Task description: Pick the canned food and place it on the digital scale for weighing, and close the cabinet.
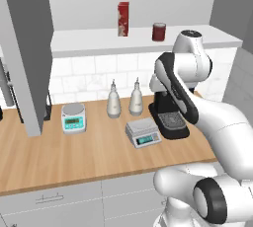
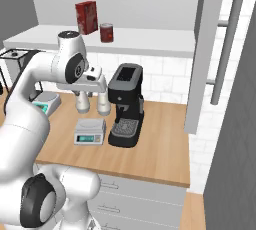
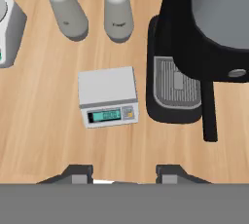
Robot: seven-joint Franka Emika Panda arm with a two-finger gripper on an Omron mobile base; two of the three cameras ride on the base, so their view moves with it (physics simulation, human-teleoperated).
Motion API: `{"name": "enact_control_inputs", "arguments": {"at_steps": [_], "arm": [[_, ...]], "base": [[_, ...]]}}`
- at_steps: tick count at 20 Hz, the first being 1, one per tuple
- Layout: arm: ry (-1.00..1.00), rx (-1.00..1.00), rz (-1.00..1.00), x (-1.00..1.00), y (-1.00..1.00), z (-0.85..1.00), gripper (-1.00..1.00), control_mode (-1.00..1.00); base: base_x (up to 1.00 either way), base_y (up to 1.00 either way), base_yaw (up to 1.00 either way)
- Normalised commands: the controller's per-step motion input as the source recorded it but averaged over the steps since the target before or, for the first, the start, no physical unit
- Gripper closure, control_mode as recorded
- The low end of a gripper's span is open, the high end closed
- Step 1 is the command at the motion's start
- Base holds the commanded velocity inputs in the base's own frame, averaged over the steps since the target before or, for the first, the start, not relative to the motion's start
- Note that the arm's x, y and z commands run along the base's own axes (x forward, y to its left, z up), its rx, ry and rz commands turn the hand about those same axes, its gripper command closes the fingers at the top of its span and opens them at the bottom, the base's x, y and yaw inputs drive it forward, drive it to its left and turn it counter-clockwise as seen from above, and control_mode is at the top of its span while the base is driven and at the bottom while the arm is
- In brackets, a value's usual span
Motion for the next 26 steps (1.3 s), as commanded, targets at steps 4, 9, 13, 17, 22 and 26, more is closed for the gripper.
{"name": "enact_control_inputs", "arguments": {"at_steps": [4,9,13,17,22,26], "arm": [[-0.11,0.00,0.00,-0.38,0.00,0.01,-1.00,-1.00],[-0.52,-0.03,0.00,-0.92,0.02,0.34,-1.00,-1.00],[-0.43,0.00,0.00,-0.61,0.01,0.79,-1.00,-1.00],[-0.33,0.00,0.00,-0.43,0.00,0.82,-1.00,-1.00],[-0.19,0.00,0.00,-0.38,0.00,0.74,-1.00,-1.00],[-0.14,0.00,0.00,-0.40,0.00,0.72,-1.00,-1.00]], "base": [[0.00,0.00,0.00],[0.00,0.00,0.00],[0.00,0.00,0.00],[0.00,0.00,0.00],[0.00,0.00,0.00],[0.00,0.00,0.00]]}}
